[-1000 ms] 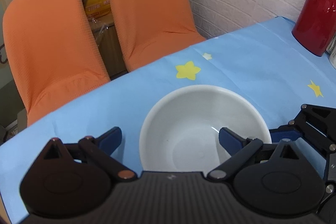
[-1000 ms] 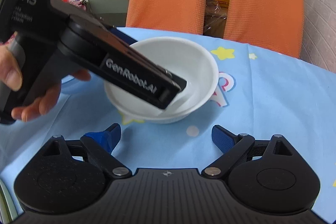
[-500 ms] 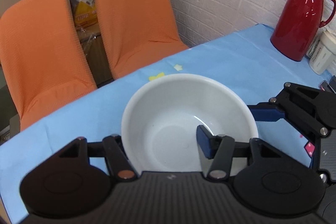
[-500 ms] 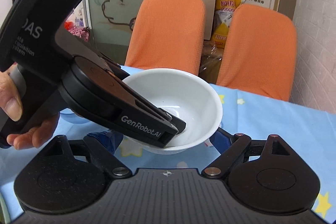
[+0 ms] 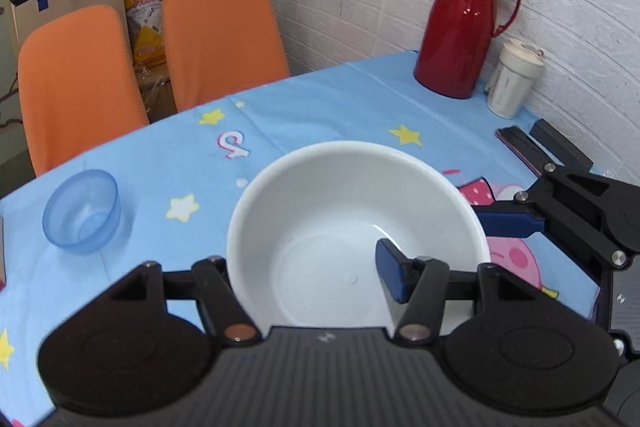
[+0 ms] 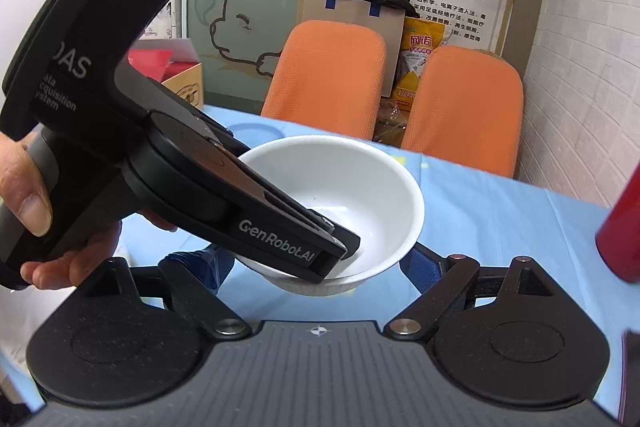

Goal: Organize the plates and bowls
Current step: 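Carry the white bowl over and lower it into the steel bowl, then move both grippers to the clear blue bowl and grasp its rim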

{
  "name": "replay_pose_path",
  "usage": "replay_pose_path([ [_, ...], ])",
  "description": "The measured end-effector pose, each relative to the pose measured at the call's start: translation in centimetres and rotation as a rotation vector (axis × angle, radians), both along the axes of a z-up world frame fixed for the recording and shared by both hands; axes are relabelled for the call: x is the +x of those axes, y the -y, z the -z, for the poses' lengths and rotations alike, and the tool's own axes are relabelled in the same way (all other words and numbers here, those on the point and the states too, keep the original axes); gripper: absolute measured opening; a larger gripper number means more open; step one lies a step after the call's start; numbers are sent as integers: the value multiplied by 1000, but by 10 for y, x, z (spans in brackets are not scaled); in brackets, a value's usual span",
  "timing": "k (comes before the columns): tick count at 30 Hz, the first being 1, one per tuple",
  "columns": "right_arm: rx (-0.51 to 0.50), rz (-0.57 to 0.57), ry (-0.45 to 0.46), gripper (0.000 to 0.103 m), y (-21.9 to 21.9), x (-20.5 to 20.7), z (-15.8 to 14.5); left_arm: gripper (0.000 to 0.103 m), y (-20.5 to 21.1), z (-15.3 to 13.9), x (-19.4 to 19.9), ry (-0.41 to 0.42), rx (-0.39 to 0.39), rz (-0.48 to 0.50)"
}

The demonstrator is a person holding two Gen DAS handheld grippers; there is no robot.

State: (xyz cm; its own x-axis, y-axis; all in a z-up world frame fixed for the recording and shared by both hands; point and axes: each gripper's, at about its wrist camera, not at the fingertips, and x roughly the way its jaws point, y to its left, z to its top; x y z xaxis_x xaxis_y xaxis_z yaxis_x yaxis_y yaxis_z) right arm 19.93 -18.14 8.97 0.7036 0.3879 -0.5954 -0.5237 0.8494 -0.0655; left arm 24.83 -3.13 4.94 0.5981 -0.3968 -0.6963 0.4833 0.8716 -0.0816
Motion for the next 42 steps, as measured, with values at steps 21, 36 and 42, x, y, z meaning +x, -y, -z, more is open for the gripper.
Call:
replay_pose_path([
  [21, -9, 111, -103, 77, 34, -93, 52, 78, 2, 44, -60, -64, 12, -17],
  [36, 217, 231, -165, 78, 85, -112, 51, 83, -53, 22, -88, 25, 33, -182],
  [42, 294, 217, -200, 78, 79, -96, 45, 83, -80, 19, -89, 45, 32, -214],
])
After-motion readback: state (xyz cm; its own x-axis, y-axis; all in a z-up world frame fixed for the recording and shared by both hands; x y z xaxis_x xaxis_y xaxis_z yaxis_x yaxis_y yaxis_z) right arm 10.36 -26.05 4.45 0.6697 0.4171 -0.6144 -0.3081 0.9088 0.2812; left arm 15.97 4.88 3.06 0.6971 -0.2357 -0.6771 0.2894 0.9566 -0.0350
